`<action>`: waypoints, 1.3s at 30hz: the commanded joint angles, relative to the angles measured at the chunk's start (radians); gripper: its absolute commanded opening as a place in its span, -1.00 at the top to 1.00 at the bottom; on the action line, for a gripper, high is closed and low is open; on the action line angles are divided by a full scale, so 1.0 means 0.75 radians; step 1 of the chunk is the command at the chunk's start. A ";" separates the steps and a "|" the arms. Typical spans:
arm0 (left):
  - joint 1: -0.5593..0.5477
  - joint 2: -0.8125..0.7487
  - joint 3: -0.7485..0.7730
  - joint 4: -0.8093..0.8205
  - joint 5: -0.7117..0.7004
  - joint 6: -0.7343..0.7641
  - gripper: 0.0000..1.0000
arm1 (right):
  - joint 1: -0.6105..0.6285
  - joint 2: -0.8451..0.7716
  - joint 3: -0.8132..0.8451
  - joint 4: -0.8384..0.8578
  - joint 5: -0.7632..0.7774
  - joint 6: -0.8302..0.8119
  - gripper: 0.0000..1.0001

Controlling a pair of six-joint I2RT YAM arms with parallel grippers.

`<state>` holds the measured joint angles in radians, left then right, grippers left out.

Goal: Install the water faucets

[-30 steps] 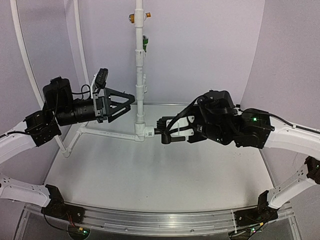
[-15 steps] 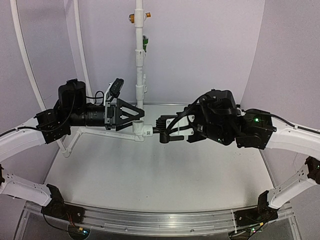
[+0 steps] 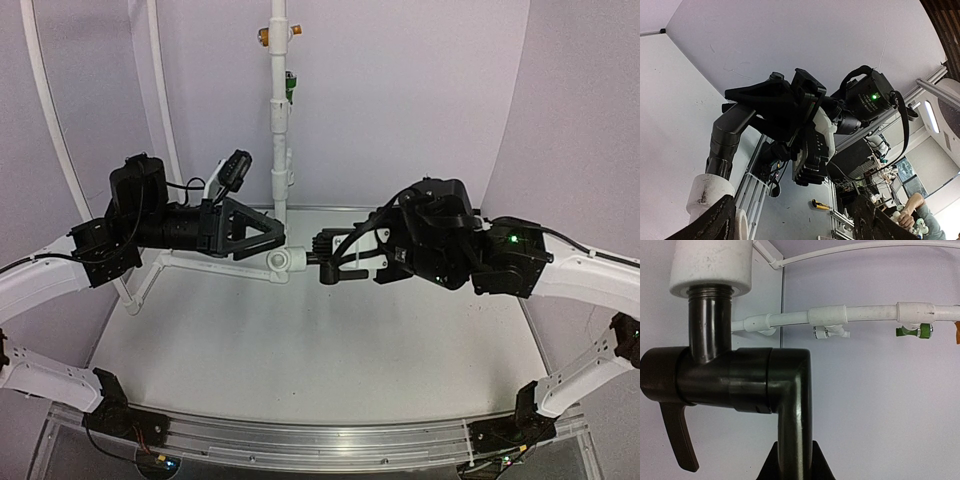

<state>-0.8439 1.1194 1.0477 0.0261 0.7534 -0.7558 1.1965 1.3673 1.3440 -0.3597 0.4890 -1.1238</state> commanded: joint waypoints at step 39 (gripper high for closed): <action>-0.048 -0.100 -0.062 -0.128 -0.231 0.108 -0.87 | 0.007 0.035 0.248 0.177 0.042 0.120 1.00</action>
<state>-0.8908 1.0780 1.0040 -0.0792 0.6239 -0.6804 1.1965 1.4246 1.4754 -0.3490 0.5336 -1.0698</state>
